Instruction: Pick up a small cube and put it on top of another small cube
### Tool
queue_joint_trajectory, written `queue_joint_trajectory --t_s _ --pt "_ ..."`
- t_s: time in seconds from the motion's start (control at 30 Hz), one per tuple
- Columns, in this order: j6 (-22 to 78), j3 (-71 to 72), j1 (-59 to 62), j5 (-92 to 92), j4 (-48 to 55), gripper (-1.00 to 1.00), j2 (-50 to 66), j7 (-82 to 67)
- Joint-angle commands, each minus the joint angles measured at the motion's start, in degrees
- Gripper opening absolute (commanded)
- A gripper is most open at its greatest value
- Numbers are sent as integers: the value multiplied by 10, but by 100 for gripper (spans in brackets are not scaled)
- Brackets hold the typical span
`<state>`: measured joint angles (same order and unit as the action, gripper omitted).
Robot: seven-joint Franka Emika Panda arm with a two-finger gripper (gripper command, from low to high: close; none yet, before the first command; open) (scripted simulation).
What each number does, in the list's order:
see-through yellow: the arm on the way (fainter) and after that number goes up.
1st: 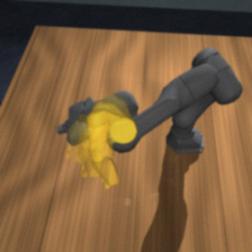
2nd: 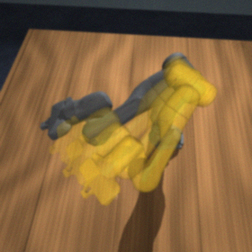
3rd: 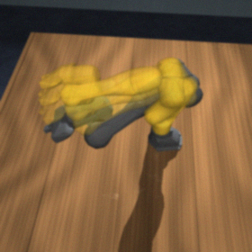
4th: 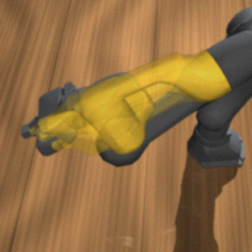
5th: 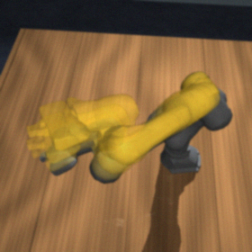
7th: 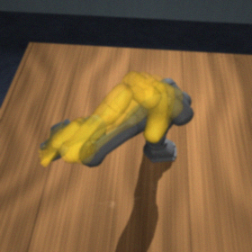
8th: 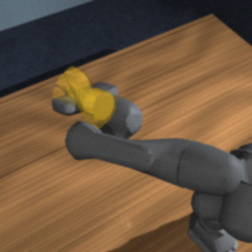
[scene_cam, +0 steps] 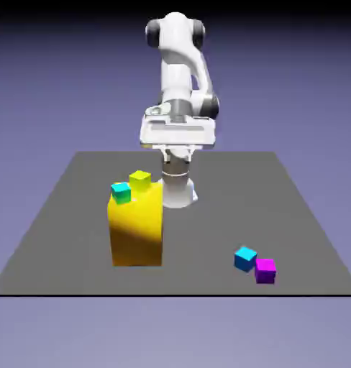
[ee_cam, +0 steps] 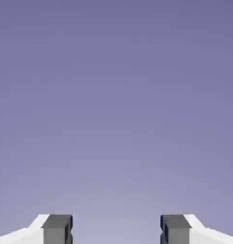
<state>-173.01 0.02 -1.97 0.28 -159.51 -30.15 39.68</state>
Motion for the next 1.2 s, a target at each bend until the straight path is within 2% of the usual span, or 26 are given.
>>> queue_joint_trajectory --t_s 0.0,0.8,0.87,1.03,1.07,1.17 --pt "8 0 -11 2 12 0 21 -23" --pt "207 4 -266 57 309 0 519 -576" --pt "209 4 -268 58 311 0 522 -579" --pt "133 13 -263 62 336 0 622 -584" --pt "133 13 -263 62 336 -100 622 -584" --pt "164 9 -265 60 325 -100 581 -582"
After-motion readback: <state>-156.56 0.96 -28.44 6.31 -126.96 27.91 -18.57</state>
